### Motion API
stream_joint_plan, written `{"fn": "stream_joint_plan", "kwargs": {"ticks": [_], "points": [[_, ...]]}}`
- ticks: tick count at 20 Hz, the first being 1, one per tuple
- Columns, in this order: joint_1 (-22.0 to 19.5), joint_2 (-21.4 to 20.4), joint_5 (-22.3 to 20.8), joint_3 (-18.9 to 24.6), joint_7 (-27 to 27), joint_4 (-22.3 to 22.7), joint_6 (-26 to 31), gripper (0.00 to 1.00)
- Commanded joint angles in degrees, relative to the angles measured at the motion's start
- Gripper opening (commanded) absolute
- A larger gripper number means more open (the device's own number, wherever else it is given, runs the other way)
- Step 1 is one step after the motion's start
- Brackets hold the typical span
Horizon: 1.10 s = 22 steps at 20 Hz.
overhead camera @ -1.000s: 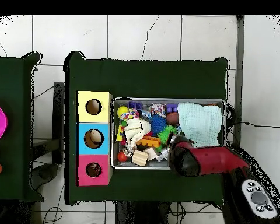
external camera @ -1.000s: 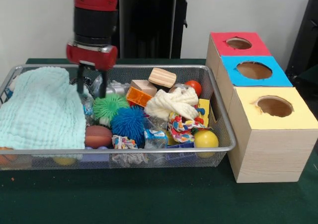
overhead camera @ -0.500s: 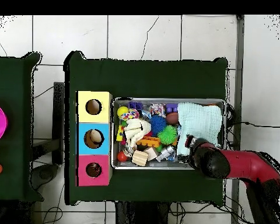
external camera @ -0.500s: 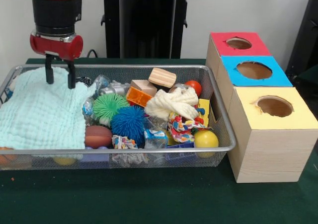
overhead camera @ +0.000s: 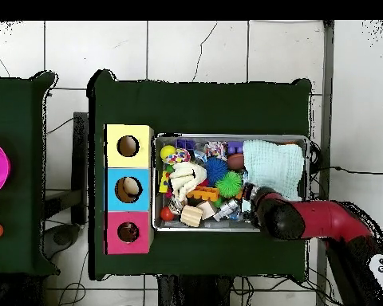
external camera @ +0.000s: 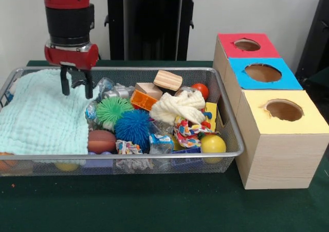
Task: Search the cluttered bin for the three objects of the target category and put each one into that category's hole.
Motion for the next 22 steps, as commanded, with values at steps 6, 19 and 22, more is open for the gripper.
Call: {"fn": "stream_joint_plan", "kwargs": {"ticks": [6, 19, 22], "points": [[4.3, 6.9, -10.4, 1.9, -5.7, -1.5, -6.4, 1.0], [12.2, 9.1, -14.9, -7.0, 2.8, -4.7, -15.3, 0.0], [12.9, 8.9, -14.1, -7.8, 2.5, -4.9, -15.2, 0.0]]}}
